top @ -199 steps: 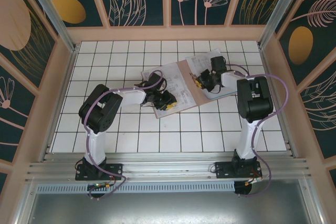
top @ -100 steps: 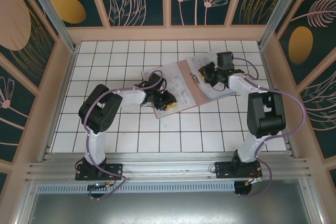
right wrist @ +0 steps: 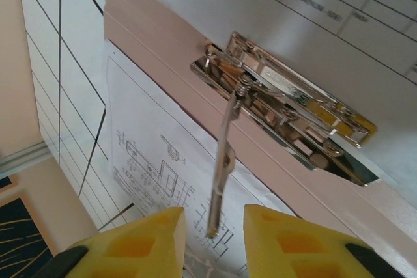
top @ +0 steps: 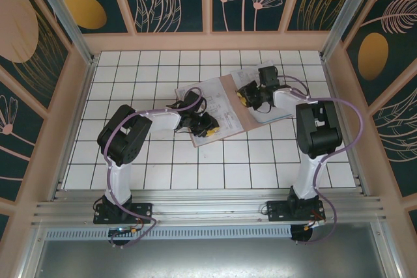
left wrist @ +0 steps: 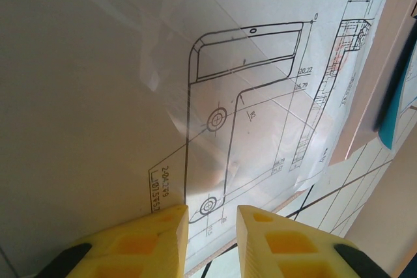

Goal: Put the files into the folder

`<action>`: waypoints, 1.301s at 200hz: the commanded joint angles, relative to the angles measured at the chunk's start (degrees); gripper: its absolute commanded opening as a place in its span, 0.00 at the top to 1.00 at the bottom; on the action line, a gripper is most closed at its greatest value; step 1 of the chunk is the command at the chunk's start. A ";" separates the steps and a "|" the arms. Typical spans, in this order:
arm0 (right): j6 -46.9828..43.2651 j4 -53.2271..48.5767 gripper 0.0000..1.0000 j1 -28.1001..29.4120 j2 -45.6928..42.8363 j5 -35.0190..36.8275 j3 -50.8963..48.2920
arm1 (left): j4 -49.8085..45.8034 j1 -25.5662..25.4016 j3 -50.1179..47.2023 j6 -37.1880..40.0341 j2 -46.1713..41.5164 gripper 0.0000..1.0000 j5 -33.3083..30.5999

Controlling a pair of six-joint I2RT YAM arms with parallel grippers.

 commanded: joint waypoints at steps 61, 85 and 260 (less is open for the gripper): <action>-0.35 -0.56 0.81 -0.38 1.29 0.83 1.35 | -4.26 0.23 -0.97 1.02 -0.47 0.72 -0.98; -0.44 -0.61 0.84 -0.68 1.24 0.78 0.95 | -4.31 0.21 -0.78 1.00 -0.50 0.72 -1.01; -4.11 0.56 1.00 -4.06 -0.73 -3.64 -8.01 | -4.09 0.77 -3.37 -0.42 -1.65 0.73 -1.79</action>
